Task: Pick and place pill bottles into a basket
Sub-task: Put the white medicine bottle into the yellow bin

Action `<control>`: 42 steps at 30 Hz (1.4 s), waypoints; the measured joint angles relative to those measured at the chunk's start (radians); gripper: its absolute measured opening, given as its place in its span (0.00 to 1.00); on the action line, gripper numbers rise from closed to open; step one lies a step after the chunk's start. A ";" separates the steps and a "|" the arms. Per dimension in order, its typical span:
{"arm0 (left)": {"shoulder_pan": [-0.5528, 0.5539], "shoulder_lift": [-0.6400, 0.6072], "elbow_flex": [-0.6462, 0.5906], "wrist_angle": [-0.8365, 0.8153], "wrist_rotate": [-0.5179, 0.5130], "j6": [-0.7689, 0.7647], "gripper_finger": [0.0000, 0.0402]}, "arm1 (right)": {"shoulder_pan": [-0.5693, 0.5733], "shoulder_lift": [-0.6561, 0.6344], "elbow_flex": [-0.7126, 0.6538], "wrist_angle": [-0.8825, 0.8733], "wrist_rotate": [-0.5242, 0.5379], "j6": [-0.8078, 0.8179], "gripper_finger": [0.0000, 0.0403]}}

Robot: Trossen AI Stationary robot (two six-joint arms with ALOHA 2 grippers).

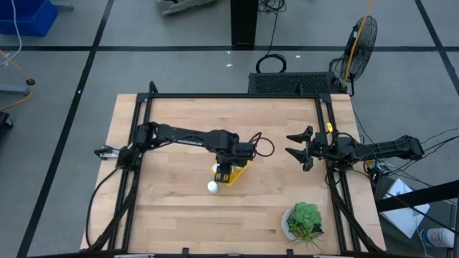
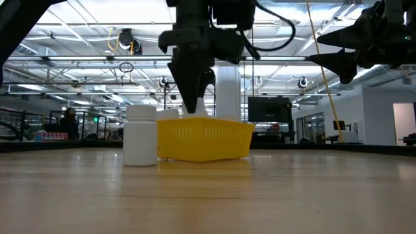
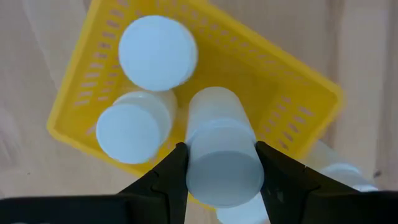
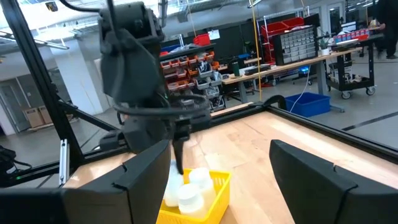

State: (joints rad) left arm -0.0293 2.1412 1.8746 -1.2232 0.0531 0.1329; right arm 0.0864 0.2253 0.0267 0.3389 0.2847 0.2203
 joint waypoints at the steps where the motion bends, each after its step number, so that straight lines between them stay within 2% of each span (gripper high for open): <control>1: 0.003 0.000 -0.009 0.006 0.002 0.000 0.39 | 0.000 0.000 0.000 0.000 0.000 0.000 0.66; 42: 0.047 0.001 -0.048 -0.005 0.026 0.023 0.39 | 0.000 0.000 0.000 0.000 0.000 0.007 0.66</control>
State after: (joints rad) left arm 0.0181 2.1418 1.8268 -1.2285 0.0792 0.1562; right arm 0.0868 0.2253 0.0266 0.3386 0.2844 0.2276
